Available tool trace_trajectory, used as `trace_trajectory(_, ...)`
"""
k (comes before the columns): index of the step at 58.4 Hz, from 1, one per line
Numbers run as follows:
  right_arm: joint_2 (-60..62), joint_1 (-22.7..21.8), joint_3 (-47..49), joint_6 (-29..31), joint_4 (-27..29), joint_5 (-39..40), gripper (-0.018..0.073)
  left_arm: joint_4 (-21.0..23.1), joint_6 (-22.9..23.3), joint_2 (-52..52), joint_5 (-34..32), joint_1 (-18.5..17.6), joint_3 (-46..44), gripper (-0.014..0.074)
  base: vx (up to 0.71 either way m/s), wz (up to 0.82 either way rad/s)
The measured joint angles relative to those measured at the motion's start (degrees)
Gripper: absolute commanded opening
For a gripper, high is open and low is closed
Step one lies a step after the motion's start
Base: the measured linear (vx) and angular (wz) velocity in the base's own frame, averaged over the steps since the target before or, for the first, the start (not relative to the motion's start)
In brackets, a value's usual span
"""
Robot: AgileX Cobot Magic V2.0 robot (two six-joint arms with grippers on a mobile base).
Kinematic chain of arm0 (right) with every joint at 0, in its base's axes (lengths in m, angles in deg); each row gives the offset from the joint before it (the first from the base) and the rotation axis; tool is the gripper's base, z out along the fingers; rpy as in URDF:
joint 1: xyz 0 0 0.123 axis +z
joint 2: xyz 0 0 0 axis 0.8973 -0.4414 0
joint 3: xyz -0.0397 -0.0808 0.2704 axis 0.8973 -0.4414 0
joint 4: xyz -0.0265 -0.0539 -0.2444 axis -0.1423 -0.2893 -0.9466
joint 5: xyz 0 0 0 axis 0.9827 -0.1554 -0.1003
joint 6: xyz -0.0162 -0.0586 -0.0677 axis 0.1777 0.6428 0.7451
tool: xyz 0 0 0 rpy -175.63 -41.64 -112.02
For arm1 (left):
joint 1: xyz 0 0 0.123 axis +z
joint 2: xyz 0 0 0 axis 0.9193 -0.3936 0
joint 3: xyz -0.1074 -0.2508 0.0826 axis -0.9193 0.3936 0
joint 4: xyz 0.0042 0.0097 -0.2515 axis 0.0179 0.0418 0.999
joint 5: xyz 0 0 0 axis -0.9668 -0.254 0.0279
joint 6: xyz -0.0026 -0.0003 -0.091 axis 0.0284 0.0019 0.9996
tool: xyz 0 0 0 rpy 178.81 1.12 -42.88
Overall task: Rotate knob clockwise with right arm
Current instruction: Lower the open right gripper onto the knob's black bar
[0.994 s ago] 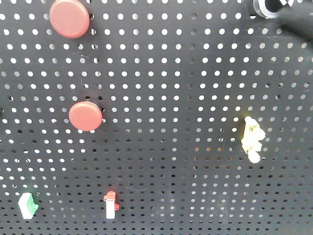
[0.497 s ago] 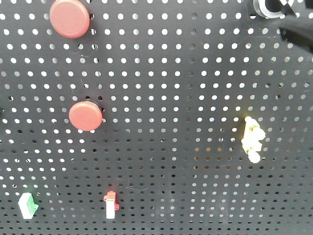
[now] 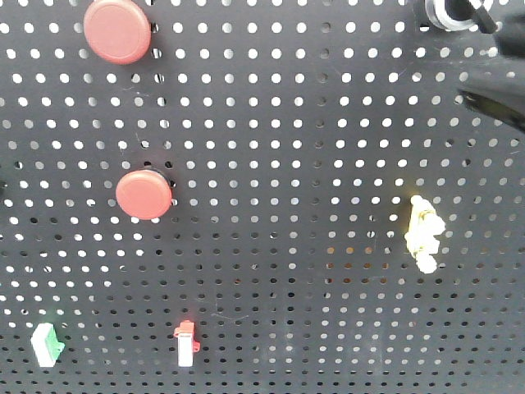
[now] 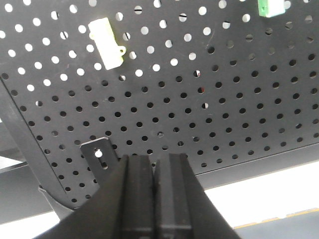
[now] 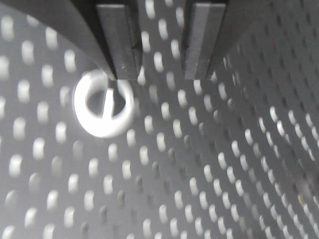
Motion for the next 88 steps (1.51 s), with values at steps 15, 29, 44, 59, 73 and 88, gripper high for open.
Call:
trace_trajectory(15,0.00,9.11,0.00,-36.57,-33.47,0.83,0.0289,0.00,0.00,0.00,0.00,0.00,0.00,-0.0006,0.00,0.00)
trace_trajectory(29,-0.83,23.25,0.00,-48.03,-52.07,3.32,0.0289,0.00,0.00,0.00,0.00,0.00,0.00,-0.0006,0.00,0.00)
trace_trajectory(44,-3.39,25.67,0.00,-51.68,-58.15,2.79,0.0289,0.00,0.00,0.00,0.00,0.00,0.00,-0.0006,0.00,0.00)
trace_trajectory(59,-3.58,25.73,0.00,-53.87,-62.95,2.66,0.0289,0.00,0.00,0.00,0.00,0.00,0.00,-0.0006,0.00,0.00)
trace_trajectory(73,-4.09,25.73,0.00,-61.12,-69.01,0.00,0.0289,0.00,0.00,0.00,0.00,0.00,0.00,-0.0006,0.00,0.00)
trace_trajectory(88,-4.89,25.73,0.00,-62.77,-70.82,-0.18,0.0255,0.00,0.00,0.00,0.00,0.00,0.00,-0.0006,0.00,0.00)
